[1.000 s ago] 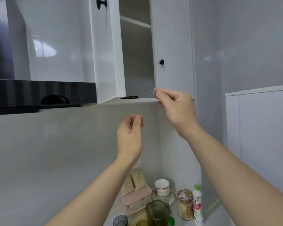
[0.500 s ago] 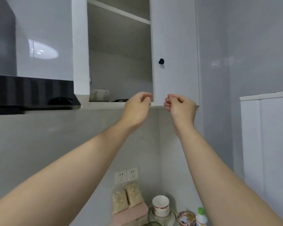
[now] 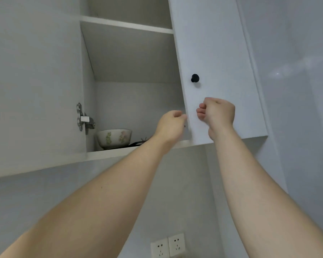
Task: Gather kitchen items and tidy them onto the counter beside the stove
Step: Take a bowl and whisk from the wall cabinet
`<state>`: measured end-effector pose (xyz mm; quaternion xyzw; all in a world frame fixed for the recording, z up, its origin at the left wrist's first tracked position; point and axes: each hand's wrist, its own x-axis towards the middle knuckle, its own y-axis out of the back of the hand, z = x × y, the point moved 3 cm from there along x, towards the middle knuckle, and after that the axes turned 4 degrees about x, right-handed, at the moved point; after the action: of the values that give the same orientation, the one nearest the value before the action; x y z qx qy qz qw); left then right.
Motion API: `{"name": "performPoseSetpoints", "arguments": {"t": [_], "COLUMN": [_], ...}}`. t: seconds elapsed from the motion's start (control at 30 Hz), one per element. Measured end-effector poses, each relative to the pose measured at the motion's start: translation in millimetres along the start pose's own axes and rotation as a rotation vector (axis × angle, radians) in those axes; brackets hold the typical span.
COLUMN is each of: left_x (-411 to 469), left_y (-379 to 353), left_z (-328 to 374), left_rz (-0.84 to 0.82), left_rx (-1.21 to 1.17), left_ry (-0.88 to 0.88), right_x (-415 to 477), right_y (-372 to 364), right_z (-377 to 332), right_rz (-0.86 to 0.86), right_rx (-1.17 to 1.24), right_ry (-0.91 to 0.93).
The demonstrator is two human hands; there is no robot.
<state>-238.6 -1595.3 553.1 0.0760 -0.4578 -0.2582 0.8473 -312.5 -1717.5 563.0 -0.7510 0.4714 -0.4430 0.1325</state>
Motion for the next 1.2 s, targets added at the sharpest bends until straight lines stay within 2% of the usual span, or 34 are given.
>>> {"name": "performPoseSetpoints", "arguments": {"t": [0.13,0.23,0.33,0.5,0.63,0.77,0.9,1.03,1.1,1.2], "left_x": [22.8,24.9,26.1,17.6,4.7,-1.9,-10.6,-14.2,-14.1,-16.4], "left_y": [-11.4,-17.3,-20.4,-18.9,-19.9,-18.6,-21.9,-26.1,-27.3,-31.0], "left_z": [-21.0,-20.7,-20.8,-17.1,-1.1,15.7,24.8,30.9,29.9,29.2], "left_rz": [0.005,-0.109,-0.135,-0.157,-0.239,-0.272,-0.265,-0.228,-0.209,-0.198], "left_rx": [-0.157,-0.117,-0.070,-0.117,-0.158,-0.356,-0.454,-0.411,-0.403,-0.405], "left_ry": [0.068,0.053,0.048,0.013,-0.011,0.059,0.061,0.034,0.032,0.037], "right_x": [25.5,31.2,34.8,34.0,26.2,8.7,-10.2,-28.6,-40.2,-52.6], "right_y": [-21.1,-40.6,-56.4,-59.4,-45.5,-20.0,25.6,74.7,91.1,110.3], "right_z": [-9.9,-22.8,-28.8,-35.9,-56.7,-67.8,-45.4,-0.5,18.3,40.7], "right_rz": [-0.075,-0.195,-0.262,-0.270,-0.243,-0.278,-0.145,0.130,0.174,0.129], "right_rx": [0.084,0.147,0.237,0.258,0.196,0.279,0.375,0.196,0.066,-0.239], "right_ry": [-0.019,-0.026,-0.070,-0.151,-0.118,-0.080,-0.046,0.123,0.220,0.323]}}
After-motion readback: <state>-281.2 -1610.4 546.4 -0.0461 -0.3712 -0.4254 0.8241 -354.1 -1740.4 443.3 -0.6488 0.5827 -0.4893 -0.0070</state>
